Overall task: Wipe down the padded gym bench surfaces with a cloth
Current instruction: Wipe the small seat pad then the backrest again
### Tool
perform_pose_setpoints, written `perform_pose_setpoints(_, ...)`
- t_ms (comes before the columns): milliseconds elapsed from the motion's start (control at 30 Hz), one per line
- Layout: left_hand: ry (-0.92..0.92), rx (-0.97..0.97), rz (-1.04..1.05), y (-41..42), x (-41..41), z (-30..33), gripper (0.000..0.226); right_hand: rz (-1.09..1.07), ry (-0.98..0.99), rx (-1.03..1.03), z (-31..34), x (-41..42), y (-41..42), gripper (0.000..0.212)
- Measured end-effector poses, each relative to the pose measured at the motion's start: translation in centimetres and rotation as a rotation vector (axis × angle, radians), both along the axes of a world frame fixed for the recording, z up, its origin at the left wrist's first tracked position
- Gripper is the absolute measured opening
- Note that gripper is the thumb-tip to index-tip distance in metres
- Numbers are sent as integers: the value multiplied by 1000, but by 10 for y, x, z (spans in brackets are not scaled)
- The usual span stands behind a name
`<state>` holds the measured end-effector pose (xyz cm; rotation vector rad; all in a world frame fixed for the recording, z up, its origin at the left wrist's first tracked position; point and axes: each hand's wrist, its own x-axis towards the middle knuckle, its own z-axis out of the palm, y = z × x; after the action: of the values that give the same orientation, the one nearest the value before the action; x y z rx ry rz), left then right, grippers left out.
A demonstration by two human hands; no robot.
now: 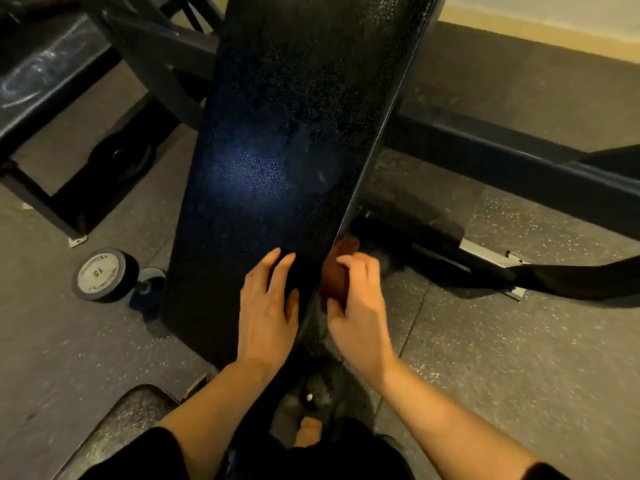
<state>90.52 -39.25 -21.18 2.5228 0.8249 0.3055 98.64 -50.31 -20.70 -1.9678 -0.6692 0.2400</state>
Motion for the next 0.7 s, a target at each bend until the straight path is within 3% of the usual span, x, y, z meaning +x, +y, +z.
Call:
perform_pose_setpoints(100,34,-29,45,-3,-8,-4,57,-115,-172,41,29,37,16,58)
perform_pose_setpoints(167,28,-26,52,-5,-10,-5,57,-115,-373,-48,42,63,33,56)
perform_pose_setpoints(300,23,-71,97,-10,-13,-8,58,217,-598,-387,22,45,34,59)
perform_pose_setpoints(400,19,-78,128,-11,-21,-10,60,431,-570,-397,3,7,17,48)
perform_pose_setpoints(533,79,-72,165,-11,-32,-14,63,212,-657,-310,40,44,37,51)
perform_pose_setpoints(600,98,-86,199,-13,-36,-17,63,75,-721,-410,58,70,50,56)
perform_pose_setpoints(700,102,-138,266,-19,-43,-24,64,85,-772,-569,56,72,62,64)
